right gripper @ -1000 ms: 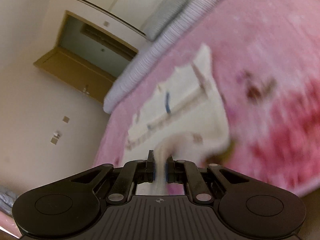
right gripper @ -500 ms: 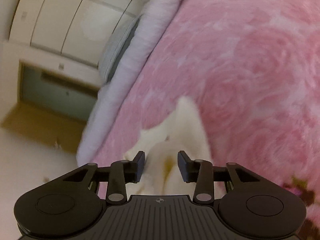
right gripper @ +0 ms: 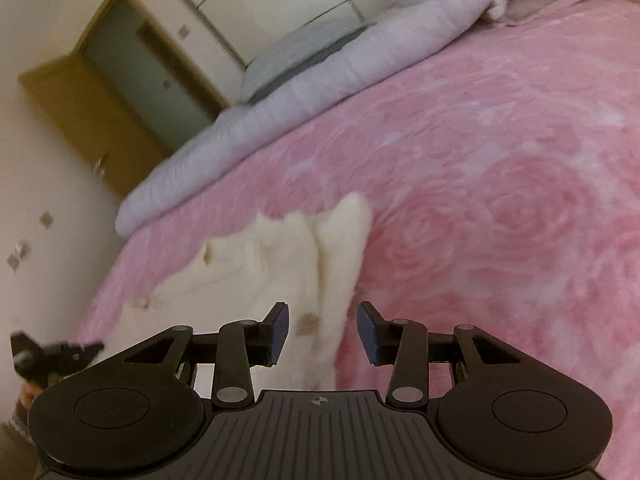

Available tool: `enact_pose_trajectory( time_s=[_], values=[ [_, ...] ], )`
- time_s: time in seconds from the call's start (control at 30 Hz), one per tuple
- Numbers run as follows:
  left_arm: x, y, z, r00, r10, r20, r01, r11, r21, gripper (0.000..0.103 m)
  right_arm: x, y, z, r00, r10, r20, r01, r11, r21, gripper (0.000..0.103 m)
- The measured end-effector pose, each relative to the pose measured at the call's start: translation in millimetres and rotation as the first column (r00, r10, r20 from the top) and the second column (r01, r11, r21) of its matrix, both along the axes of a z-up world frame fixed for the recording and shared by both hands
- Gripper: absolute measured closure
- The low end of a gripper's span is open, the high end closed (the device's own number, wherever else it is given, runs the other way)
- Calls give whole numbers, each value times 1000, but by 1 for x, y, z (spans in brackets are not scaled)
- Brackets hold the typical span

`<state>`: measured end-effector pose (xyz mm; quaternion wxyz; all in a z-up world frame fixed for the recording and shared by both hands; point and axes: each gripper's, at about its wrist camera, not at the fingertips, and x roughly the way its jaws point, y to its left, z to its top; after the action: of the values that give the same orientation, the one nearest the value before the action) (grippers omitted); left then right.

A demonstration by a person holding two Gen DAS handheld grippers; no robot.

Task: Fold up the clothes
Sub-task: 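Lift the hem with both grippers and fold it toward the collar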

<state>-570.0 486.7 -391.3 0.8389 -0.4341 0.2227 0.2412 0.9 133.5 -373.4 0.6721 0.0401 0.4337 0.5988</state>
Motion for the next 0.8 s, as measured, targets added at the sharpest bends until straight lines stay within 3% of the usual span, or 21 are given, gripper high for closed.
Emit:
enact_pose_trajectory(
  time_s=[0.3,0.47,0.5,0.53,0.57,0.63,0.7,0.8],
  values=[
    [13,8,-2,1000,-13,-15,13,1000,-3,77,3,33,-11,999,39,-2,-40,999,-20,61],
    [28,7,-3,998,-53,-35,54,998,27,77,10,47,-15,998,47,-45,-49,998,-42,61],
    [30,6,-1,997,-63,-45,65,997,46,78,9,50,-15,998,54,-42,-56,997,-46,62],
    [33,5,0,996,-72,-57,76,995,65,80,9,52,-15,998,61,-36,-62,997,-51,68],
    [36,4,1,994,-82,-68,87,993,84,93,7,52,-15,998,66,-21,-67,996,-55,76],
    [37,-1,7,992,-95,-79,106,983,149,95,2,50,-9,997,74,25,-73,997,-40,90],
    [36,-8,16,992,-101,-69,114,967,228,95,-4,44,0,993,83,84,-82,997,-11,92],
    [29,-14,32,996,-93,16,82,939,335,95,-11,33,18,983,71,169,-85,993,80,93]
  ],
)
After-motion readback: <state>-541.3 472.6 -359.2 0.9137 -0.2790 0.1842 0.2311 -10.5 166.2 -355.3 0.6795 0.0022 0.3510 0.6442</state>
